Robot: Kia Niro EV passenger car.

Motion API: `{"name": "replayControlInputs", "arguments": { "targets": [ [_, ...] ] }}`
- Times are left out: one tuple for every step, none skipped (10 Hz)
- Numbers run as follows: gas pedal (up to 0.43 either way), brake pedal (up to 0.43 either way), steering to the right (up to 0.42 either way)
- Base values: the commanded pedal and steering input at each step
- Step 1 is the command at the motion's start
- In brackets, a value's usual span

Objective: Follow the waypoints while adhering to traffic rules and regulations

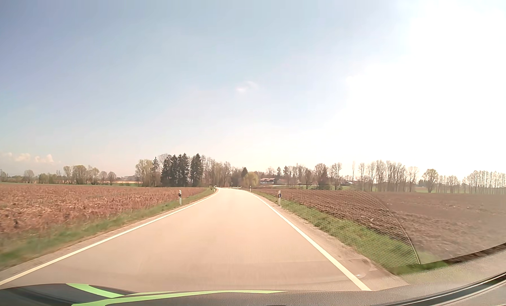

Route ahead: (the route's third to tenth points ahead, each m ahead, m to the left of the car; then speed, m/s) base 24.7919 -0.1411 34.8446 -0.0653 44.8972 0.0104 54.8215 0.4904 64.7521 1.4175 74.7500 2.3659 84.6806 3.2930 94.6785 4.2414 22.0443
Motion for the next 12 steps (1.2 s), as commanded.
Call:
{"name": "replayControlInputs", "arguments": {
  "targets": [
    [0.24, 0.0, -0.007],
    [0.24, 0.0, -0.007],
    [0.24, 0.0, -0.007],
    [0.24, 0.0, -0.007],
    [0.24, 0.0, -0.007],
    [0.24, 0.0, -0.007],
    [0.24, 0.0, -0.007],
    [0.24, 0.0, -0.007],
    [0.24, 0.0, -0.007],
    [0.24, 0.0, -0.007],
    [0.24, 0.0, -0.007],
    [0.24, 0.0, -0.007]
  ]
}}
